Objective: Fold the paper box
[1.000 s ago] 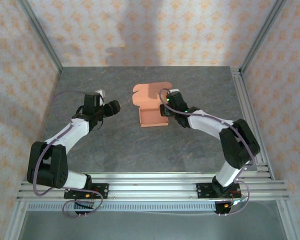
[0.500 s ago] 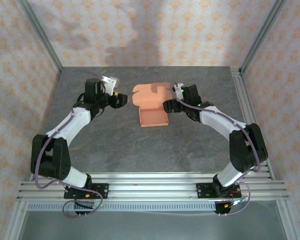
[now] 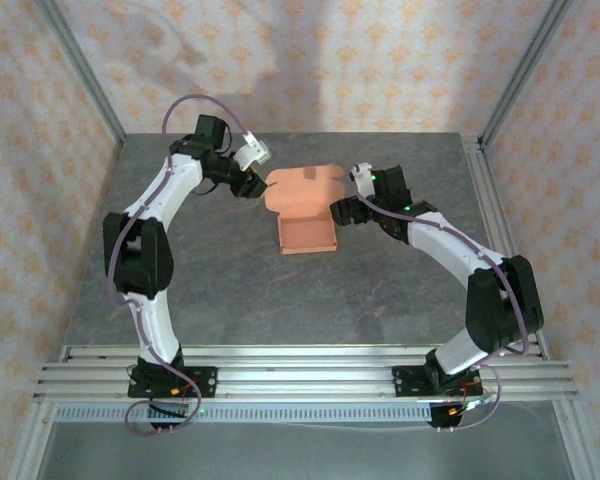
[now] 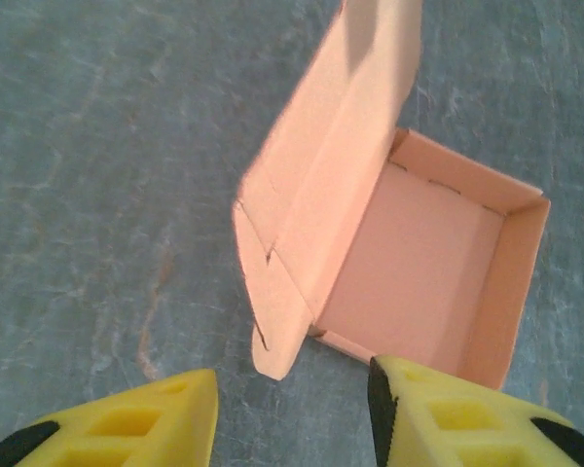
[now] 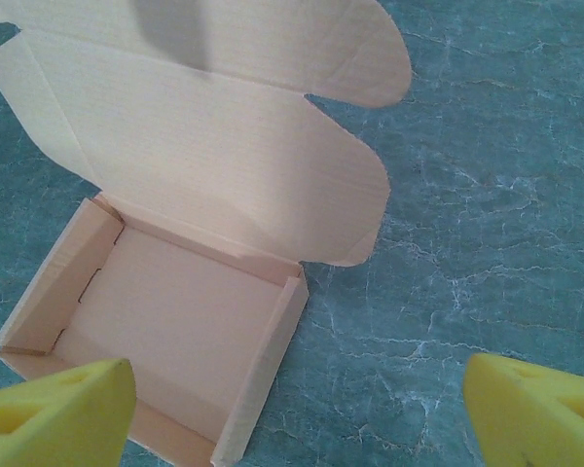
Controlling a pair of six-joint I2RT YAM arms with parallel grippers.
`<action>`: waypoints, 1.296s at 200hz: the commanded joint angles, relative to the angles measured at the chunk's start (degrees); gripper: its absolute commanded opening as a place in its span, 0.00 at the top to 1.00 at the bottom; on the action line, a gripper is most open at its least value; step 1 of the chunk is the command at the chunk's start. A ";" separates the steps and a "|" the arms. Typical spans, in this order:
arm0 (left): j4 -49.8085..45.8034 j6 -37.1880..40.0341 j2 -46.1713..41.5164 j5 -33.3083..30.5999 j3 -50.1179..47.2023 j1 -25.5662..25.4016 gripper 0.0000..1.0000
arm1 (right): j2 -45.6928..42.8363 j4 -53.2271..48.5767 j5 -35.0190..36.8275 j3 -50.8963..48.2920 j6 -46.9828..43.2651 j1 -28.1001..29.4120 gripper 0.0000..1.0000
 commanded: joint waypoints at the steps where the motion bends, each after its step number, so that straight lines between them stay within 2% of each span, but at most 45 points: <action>1: -9.49 6.60 2.25 1.25 4.79 -0.32 0.57 | -1.35 -0.80 -0.72 -0.65 -0.92 -0.23 0.13; 21: -12.09 7.43 5.50 0.77 8.84 -0.38 0.59 | -0.92 -0.64 -0.94 -0.39 -0.83 -0.18 0.13; 51: -16.26 9.03 9.06 2.57 14.12 -0.54 0.69 | -0.11 -0.39 -0.90 -0.30 -0.74 -0.21 0.13; 119: -17.10 8.07 12.76 4.47 19.75 -1.28 0.75 | 0.72 -0.11 -0.74 -0.39 -0.64 -0.18 0.13; 145: -18.28 8.39 14.64 3.06 22.43 -1.76 0.76 | 1.11 -0.55 0.27 -0.41 -0.83 -0.18 0.13; 218: -21.33 9.91 15.91 1.16 25.41 -2.13 1.00 | 1.79 -0.48 0.38 -0.24 -0.66 -0.19 0.13; 259: -21.42 10.29 15.41 0.37 25.40 -1.98 1.00 | 1.49 -0.52 0.53 -0.24 -0.65 -0.15 0.13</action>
